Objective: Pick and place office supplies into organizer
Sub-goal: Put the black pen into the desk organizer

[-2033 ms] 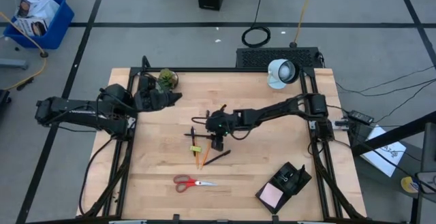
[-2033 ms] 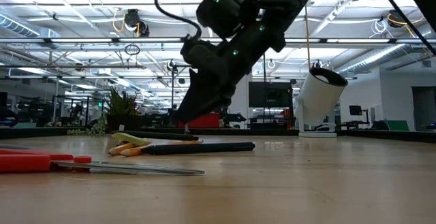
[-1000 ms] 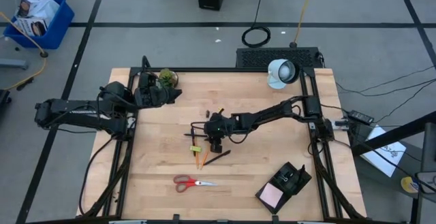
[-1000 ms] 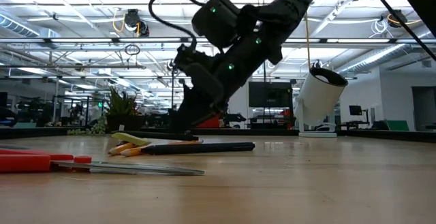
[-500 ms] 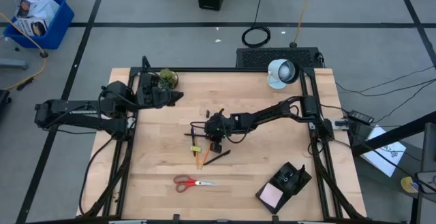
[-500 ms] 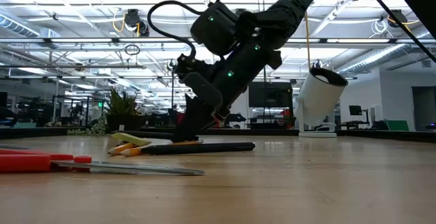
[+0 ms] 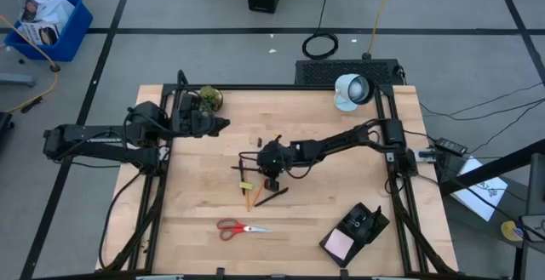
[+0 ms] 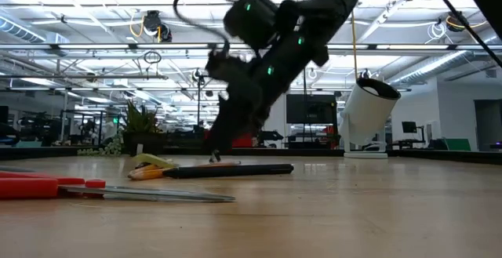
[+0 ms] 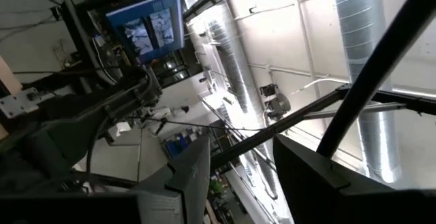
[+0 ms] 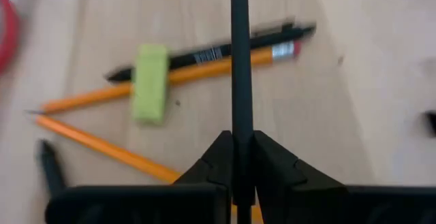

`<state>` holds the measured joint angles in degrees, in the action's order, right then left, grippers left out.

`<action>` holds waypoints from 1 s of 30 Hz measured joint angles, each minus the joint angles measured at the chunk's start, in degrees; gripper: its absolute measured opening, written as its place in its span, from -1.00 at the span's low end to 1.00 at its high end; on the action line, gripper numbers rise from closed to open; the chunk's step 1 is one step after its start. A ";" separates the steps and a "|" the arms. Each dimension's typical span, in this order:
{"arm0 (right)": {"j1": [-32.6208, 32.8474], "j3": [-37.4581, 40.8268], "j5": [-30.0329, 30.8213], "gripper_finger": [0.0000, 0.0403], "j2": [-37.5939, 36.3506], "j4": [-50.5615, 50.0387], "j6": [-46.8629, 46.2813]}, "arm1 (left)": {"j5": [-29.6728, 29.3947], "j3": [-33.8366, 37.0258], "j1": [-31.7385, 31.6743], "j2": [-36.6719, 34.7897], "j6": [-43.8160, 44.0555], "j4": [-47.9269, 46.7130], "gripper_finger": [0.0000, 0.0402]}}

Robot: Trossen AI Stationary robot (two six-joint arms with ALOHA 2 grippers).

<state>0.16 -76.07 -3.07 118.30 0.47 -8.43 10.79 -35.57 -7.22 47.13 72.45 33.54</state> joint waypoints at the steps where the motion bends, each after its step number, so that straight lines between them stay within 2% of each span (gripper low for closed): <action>1: 0.00 0.00 0.01 -0.87 -0.96 -0.52 0.38 | 0.36 0.00 0.00 0.00 0.30 -0.01 -0.18; 6: 0.00 -0.05 1.53 -0.86 -6.48 -4.72 4.40 | 4.92 0.00 -0.40 -0.02 5.70 -0.59 -0.18; 12: 0.71 -0.07 1.81 -0.84 -14.12 -15.77 11.65 | 12.11 0.00 -0.61 -0.02 19.57 -6.03 -0.18; 18: 3.49 -0.07 3.29 -0.85 -20.53 -24.17 21.44 | 18.00 0.00 -0.61 0.24 27.02 -19.81 -0.18; 22: 5.61 -0.09 6.18 -0.83 -23.12 -24.18 26.48 | 21.86 0.00 -0.63 2.54 28.49 -28.66 -0.18; 25: 7.08 -0.11 10.58 -0.86 -24.08 -23.28 30.76 | 25.66 0.00 -0.03 6.47 28.46 -28.58 -0.18; 30: 7.80 -0.11 10.96 -0.85 -23.86 -20.27 30.14 | 26.38 -0.02 1.08 13.42 28.38 -22.96 -0.18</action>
<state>7.97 -76.18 7.89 94.44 -19.80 21.71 37.17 -35.59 -6.14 60.56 100.83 10.58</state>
